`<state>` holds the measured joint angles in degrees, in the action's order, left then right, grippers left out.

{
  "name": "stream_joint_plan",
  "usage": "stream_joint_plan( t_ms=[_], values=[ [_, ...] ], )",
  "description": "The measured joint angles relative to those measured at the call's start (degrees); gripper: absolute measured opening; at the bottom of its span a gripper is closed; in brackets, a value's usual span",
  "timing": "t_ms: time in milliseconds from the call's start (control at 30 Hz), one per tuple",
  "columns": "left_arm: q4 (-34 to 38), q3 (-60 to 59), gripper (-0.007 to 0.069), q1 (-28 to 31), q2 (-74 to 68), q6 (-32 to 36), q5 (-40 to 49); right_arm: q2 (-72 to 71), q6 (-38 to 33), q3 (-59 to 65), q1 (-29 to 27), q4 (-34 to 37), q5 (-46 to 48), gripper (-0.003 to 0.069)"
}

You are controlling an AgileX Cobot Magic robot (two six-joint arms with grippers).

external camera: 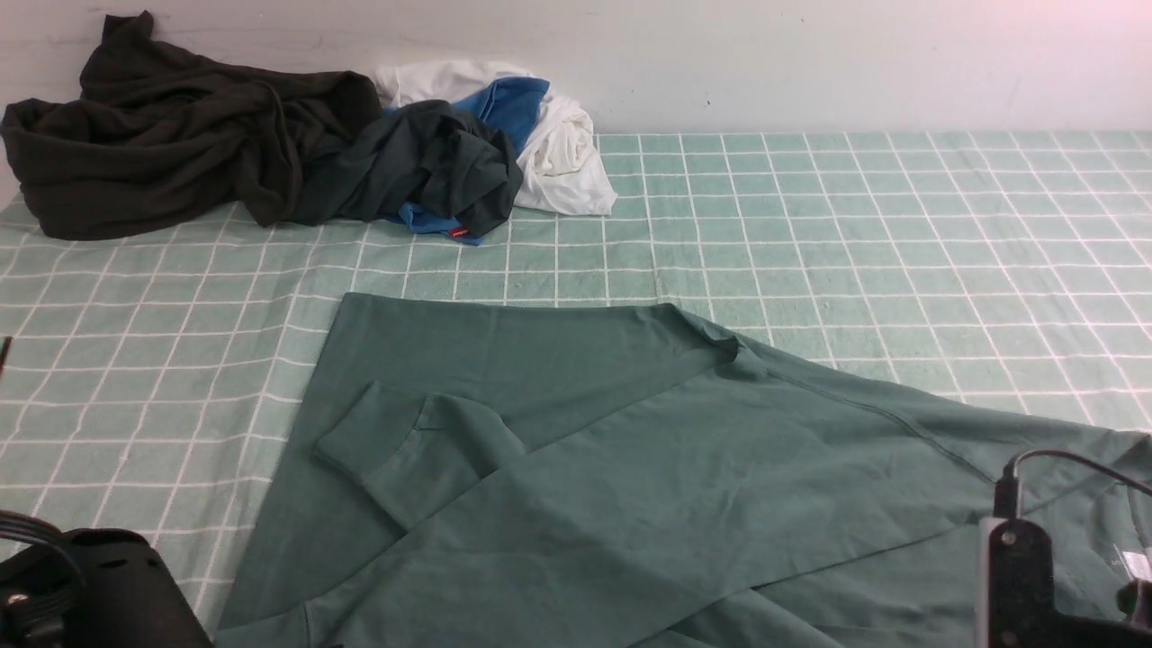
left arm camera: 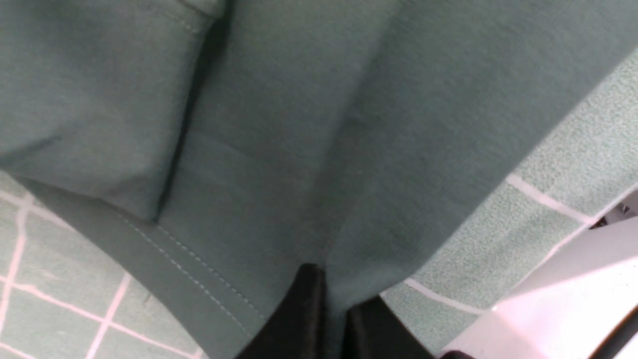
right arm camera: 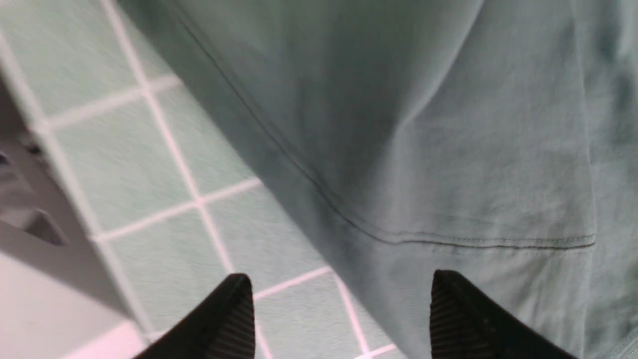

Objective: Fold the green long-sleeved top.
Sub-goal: Use both arms simultaneously to clamp the lower edge of the clothing fabric

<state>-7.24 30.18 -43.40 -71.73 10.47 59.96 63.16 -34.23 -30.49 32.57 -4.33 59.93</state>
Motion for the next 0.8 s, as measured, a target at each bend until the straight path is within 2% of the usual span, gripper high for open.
stream_joint_plan(
  t_ms=[200, 333, 500, 600, 800],
  values=[
    [0.11, -0.04, 0.0006, 0.17, 1.04, 0.0, -0.1, 6.47, -0.12, 2.18, 0.0, -2.52, -8.98, 0.0446],
    [0.15, -0.04, 0.0006, 0.17, 1.04, -0.05, -0.21, 11.37, -2.52, 2.18, 0.0, -2.82, -10.21, 0.0437],
    [0.15, -0.04, 0.0006, 0.17, 1.04, -0.05, -0.27, 13.02, -5.07, 2.18, 0.0, -2.82, -9.39, 0.0385],
    [0.15, -0.04, 0.0006, 0.17, 1.04, -0.05, -0.45, 13.15, -5.66, 2.18, 0.0, -2.82, -9.39, 0.034],
    [0.15, -0.04, 0.0006, 0.17, 1.04, -0.05, -0.56, 13.98, -6.0, 2.18, 0.0, -2.82, -10.27, 0.0124]
  ],
)
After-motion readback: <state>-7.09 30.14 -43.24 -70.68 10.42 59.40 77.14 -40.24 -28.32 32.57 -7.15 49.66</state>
